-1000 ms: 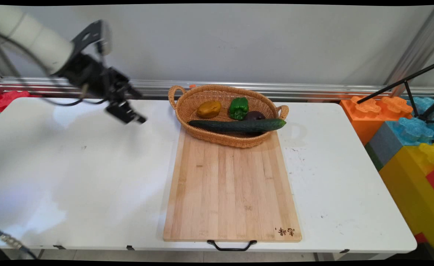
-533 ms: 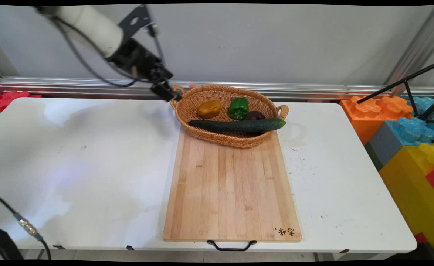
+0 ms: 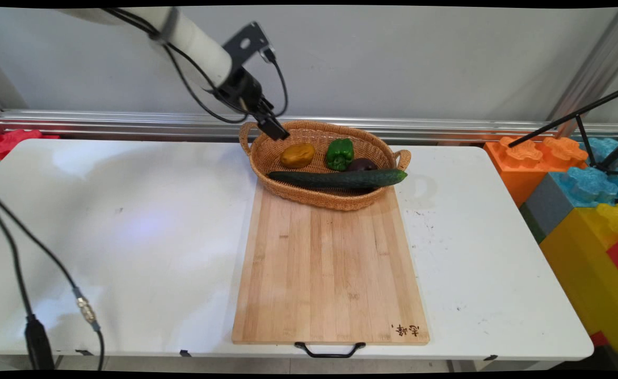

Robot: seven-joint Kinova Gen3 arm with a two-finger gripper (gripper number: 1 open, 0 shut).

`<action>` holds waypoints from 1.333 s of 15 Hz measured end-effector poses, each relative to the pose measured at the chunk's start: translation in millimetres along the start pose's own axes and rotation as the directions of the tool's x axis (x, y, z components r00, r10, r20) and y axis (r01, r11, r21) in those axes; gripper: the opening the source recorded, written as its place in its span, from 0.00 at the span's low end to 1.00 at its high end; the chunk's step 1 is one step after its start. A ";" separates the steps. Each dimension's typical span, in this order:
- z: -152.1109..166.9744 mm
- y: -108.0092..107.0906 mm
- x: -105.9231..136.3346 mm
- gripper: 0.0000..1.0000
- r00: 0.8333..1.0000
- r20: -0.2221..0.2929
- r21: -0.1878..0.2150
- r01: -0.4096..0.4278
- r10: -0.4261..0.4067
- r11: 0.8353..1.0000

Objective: Pick up the potato from the vegetable basket, then place the picked object on the cutting board

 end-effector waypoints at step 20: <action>134.3 -5.1 -1.7 0.00 0.998 0.027 -0.058 -0.055 0.056 0.997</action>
